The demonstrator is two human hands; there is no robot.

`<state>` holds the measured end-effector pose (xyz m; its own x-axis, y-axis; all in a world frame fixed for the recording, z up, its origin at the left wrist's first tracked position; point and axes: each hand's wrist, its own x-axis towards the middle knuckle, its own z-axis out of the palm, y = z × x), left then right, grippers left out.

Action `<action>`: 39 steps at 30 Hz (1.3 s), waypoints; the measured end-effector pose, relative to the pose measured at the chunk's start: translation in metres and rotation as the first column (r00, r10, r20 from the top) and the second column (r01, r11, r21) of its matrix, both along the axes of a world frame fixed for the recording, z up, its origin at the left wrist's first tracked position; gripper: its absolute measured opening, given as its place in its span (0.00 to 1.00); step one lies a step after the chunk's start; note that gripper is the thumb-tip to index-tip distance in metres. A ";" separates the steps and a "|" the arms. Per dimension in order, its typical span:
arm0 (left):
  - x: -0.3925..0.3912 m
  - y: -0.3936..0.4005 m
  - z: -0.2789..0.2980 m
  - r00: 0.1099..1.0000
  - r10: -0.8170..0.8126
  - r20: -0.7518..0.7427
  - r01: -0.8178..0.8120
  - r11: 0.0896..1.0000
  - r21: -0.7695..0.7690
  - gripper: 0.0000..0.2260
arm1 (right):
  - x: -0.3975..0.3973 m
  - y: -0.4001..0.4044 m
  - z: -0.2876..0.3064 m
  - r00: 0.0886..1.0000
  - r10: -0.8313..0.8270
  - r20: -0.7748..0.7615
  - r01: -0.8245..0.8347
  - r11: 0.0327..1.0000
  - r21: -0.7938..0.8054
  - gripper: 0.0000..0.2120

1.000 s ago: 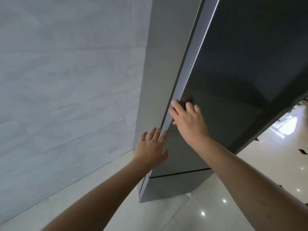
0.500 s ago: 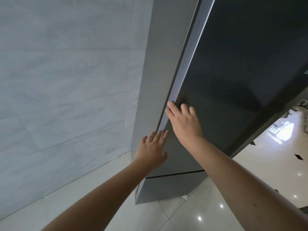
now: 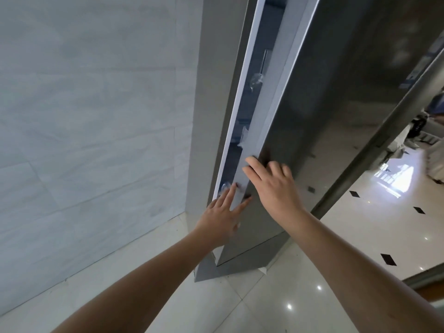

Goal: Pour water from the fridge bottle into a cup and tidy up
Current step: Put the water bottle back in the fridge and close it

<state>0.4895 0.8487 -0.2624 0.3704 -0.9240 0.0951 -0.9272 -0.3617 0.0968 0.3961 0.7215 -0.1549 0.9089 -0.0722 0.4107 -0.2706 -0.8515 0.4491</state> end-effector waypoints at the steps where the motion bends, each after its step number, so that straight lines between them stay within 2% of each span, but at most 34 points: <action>1: -0.010 0.002 -0.001 1.000 -0.008 0.002 0.008 1.000 0.003 0.33 | -0.011 0.002 -0.001 1.000 -0.008 0.004 0.008 1.000 0.012 0.26; 5: -0.055 0.010 -0.006 0.997 -0.071 -0.002 0.071 0.997 -0.024 0.32 | -0.059 0.012 -0.004 0.998 -0.065 0.009 0.064 0.997 0.041 0.19; 10: -0.104 0.016 -0.019 0.983 -0.166 0.072 0.168 0.986 -0.019 0.33 | -0.119 0.020 -0.010 0.992 -0.106 0.067 0.100 0.991 0.092 0.19; 19: -0.162 0.000 -0.033 0.935 -0.290 0.203 0.292 0.956 0.020 0.32 | -0.203 0.014 -0.024 0.975 -0.218 0.043 0.212 0.971 0.112 0.31; 24: -0.191 -0.012 -0.036 0.926 -0.320 0.199 0.335 0.941 -0.046 0.35 | -0.230 0.024 -0.023 0.926 -0.333 0.178 0.319 0.942 0.099 0.24; 29: -0.209 -0.023 -0.032 0.873 -0.409 0.266 0.456 0.878 -0.146 0.41 | -0.239 0.028 -0.016 0.875 -0.376 0.304 0.361 0.926 0.107 0.26; 33: -0.207 -0.037 -0.027 0.768 -0.558 0.314 0.614 0.781 -0.113 0.33 | -0.238 0.017 -0.019 0.873 -0.418 0.252 0.409 0.908 0.089 0.26; 36: -0.199 -0.049 -0.022 0.731 -0.626 0.271 0.667 0.739 -0.092 0.31 | -0.246 0.006 -0.020 0.823 -0.528 0.212 0.520 0.849 0.095 0.26; 39: -0.185 -0.062 -0.010 0.727 -0.649 0.225 0.680 0.725 -0.106 0.23 | -0.262 -0.002 -0.023 0.778 -0.591 0.212 0.585 0.805 0.096 0.26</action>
<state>0.3047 0.7867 -0.2722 -0.3684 -0.8884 0.2739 -0.9292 0.3616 -0.0768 0.1337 0.7197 -0.1778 0.5713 -0.5752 0.5855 -0.8113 -0.5034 0.2971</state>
